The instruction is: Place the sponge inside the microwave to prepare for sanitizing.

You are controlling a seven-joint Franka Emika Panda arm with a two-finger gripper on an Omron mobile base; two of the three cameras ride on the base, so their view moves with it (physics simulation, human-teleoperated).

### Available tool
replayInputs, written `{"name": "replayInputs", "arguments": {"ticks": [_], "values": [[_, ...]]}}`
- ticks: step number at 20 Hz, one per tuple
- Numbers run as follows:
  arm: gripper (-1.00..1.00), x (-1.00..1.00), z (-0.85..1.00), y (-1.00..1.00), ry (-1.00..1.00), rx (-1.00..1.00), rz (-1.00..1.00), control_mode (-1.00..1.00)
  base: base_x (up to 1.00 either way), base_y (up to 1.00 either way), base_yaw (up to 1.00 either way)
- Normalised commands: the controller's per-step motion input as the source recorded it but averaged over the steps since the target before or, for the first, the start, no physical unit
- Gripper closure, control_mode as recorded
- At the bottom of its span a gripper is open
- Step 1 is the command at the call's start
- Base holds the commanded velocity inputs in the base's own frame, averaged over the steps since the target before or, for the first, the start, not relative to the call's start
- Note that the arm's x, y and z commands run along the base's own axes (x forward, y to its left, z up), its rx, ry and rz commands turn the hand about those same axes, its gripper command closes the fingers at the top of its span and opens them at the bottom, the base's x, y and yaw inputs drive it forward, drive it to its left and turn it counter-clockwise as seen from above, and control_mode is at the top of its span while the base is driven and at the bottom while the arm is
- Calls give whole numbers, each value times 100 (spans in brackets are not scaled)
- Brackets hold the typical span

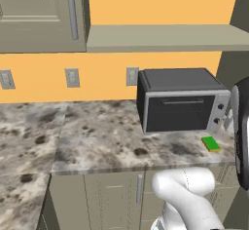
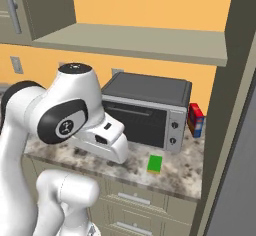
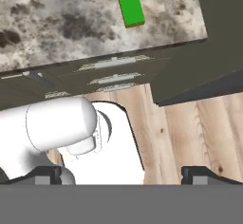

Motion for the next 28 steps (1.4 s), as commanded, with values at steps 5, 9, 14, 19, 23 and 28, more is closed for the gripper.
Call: {"name": "replayInputs", "arguments": {"ticks": [5,9,14,19,23,28], "values": [[-100,43,-26,0,0,5,0,-100,0,0,0],[-100,42,-29,-6,0,5,1,-100,0,0,0],[-100,35,-31,-16,2,3,1,-100,0,0,0],[-100,32,-34,-27,0,0,6,-100,0,0,0],[-100,35,-33,-20,0,0,7,-100,0,0,0],[-100,41,-37,-10,4,0,7,-100,0,0,0]]}}
